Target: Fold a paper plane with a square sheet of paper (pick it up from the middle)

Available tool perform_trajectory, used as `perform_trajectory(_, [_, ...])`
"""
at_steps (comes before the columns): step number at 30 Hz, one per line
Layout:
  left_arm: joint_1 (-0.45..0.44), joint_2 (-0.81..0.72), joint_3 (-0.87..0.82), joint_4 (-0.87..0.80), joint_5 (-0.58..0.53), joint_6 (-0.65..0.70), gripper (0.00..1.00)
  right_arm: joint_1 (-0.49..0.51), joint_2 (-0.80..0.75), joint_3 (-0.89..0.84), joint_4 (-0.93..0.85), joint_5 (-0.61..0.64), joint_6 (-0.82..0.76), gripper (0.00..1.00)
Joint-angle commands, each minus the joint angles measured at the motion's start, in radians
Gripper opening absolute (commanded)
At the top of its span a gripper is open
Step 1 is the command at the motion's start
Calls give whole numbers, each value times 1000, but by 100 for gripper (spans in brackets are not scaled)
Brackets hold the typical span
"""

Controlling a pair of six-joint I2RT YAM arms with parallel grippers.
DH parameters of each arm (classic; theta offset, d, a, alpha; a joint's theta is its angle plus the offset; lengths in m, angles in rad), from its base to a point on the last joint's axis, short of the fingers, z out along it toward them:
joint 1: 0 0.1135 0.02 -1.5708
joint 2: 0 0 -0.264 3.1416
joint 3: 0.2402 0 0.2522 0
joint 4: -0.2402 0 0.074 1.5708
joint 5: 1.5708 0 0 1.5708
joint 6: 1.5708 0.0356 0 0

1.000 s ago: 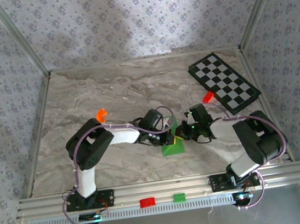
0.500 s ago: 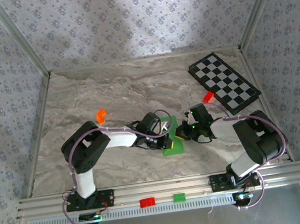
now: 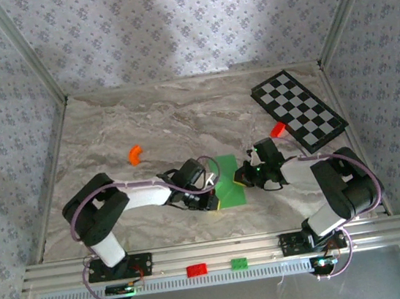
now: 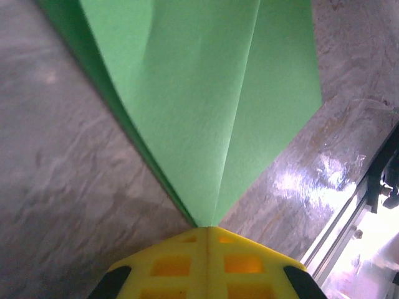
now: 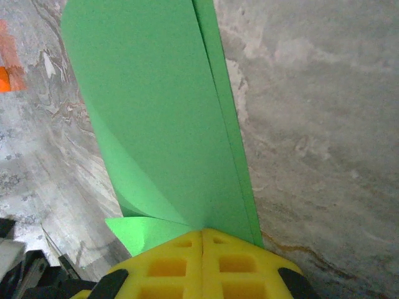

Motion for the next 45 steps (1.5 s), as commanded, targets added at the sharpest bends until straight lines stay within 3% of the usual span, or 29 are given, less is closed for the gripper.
perform_trajectory(1, [3,-72,19,-4,-19,13,3,-11,25,-10,-125,75,-25,1])
perform_trajectory(11, [20,58,136,59,14,4,4,-12,14,1,-121,65,-15,2])
perform_trajectory(17, [2,110,97,95,18,-13,3,-13,11,10,-118,55,-12,1])
perform_trajectory(25, [-18,101,12,85,-81,-14,0,-6,-46,41,-116,12,-4,2])
perform_trajectory(32, [-22,63,-20,102,-134,-38,0,92,-76,30,-76,17,31,2])
perform_trajectory(39, [-22,74,-10,104,-134,-43,0,152,28,10,10,-16,55,2])
perform_trajectory(45, [-22,78,-2,84,-136,-36,0,57,35,-1,-92,30,-6,2])
